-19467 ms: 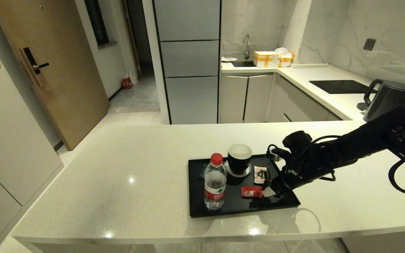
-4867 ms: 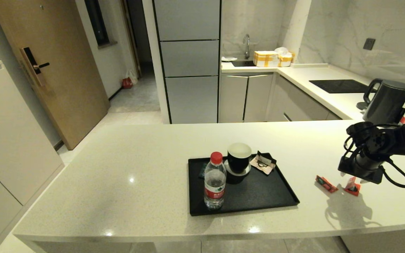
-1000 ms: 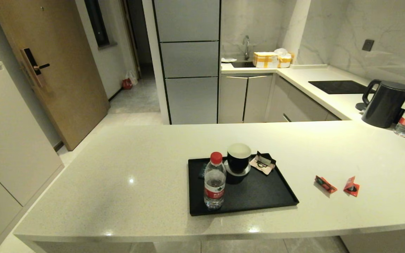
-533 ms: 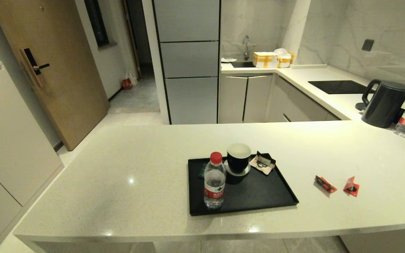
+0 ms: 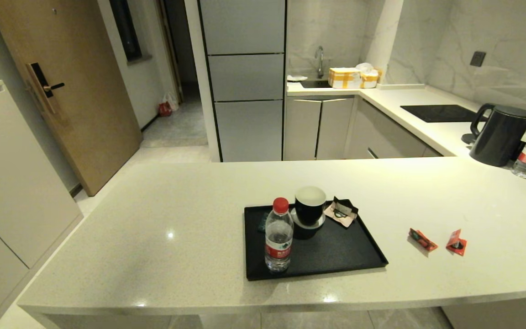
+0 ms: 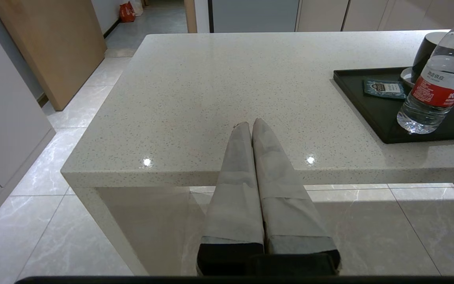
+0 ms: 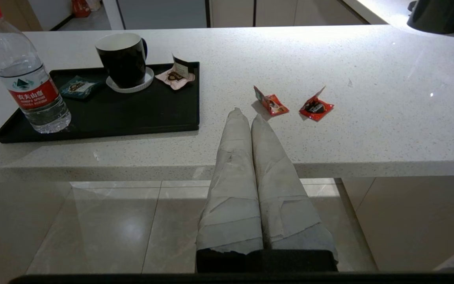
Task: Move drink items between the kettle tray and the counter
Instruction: Return the tea bag to its original position
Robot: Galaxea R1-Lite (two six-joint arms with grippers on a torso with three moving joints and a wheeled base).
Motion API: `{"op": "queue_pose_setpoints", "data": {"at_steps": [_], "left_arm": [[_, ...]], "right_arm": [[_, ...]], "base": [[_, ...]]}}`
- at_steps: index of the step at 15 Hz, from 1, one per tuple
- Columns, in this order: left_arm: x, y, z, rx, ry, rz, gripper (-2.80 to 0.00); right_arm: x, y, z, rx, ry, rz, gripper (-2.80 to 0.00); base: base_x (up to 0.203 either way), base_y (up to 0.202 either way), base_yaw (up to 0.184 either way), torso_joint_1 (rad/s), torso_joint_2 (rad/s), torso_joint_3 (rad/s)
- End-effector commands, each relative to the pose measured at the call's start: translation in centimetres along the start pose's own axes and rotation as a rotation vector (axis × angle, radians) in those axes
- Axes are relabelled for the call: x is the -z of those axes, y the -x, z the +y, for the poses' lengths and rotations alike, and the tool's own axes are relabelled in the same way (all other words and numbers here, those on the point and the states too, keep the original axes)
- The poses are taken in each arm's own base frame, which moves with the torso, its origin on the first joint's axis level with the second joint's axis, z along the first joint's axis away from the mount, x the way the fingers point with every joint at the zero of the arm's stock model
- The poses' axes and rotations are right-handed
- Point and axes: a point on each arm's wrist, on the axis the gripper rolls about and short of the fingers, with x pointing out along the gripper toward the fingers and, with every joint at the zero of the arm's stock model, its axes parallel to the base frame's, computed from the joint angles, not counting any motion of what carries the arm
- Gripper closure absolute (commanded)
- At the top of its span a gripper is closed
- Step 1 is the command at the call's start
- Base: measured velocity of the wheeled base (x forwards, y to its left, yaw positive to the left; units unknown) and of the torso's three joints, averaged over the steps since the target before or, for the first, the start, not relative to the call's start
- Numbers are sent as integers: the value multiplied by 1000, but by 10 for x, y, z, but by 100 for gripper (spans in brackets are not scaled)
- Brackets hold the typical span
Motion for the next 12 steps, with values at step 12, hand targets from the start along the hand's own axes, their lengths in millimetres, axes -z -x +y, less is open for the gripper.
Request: {"op": "queue_pose_setpoints", "data": {"at_steps": [12], "left_arm": [[0,0,0,0,2,0,0]], "right_arm": [[0,0,0,-2,1,4,0]], "base": [[0,0,0,0,0,0]]}}
